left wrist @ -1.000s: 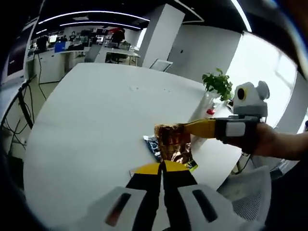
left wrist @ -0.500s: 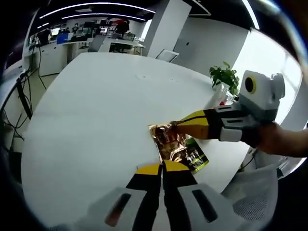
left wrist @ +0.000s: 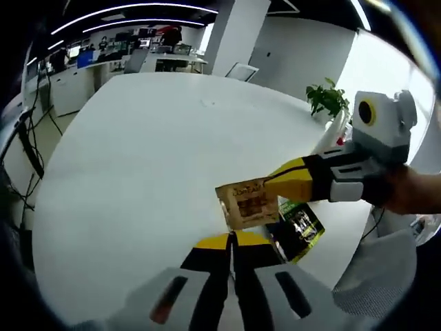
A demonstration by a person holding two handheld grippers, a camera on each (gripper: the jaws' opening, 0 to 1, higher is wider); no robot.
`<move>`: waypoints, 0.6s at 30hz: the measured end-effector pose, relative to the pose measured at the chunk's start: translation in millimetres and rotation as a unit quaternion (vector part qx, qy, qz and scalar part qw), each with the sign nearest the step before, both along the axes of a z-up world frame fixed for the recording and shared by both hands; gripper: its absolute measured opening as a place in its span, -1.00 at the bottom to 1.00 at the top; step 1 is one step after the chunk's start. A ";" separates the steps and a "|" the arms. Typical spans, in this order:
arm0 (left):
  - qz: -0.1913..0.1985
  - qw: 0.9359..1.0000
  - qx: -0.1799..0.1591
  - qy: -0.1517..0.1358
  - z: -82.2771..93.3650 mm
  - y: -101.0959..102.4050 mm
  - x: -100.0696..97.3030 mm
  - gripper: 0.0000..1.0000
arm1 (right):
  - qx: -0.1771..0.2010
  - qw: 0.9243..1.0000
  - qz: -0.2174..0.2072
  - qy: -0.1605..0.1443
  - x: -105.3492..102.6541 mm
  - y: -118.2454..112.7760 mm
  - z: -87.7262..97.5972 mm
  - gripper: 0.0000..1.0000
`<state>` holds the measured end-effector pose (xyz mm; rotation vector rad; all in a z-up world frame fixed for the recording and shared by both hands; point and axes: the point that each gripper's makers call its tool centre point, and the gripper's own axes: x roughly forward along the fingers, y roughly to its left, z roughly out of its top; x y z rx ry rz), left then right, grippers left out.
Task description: Arrange the skincare products in the storage area until every visible bottle or jar stands upright without overlapping.
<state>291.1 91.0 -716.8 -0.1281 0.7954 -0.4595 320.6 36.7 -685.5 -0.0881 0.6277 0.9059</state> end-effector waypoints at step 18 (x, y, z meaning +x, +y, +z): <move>0.068 0.971 -0.228 0.019 6.6 -13.0 8.7 -0.60 | 0.082 0.995 -0.045 0.030 4.9 -4.0 29.8 -0.98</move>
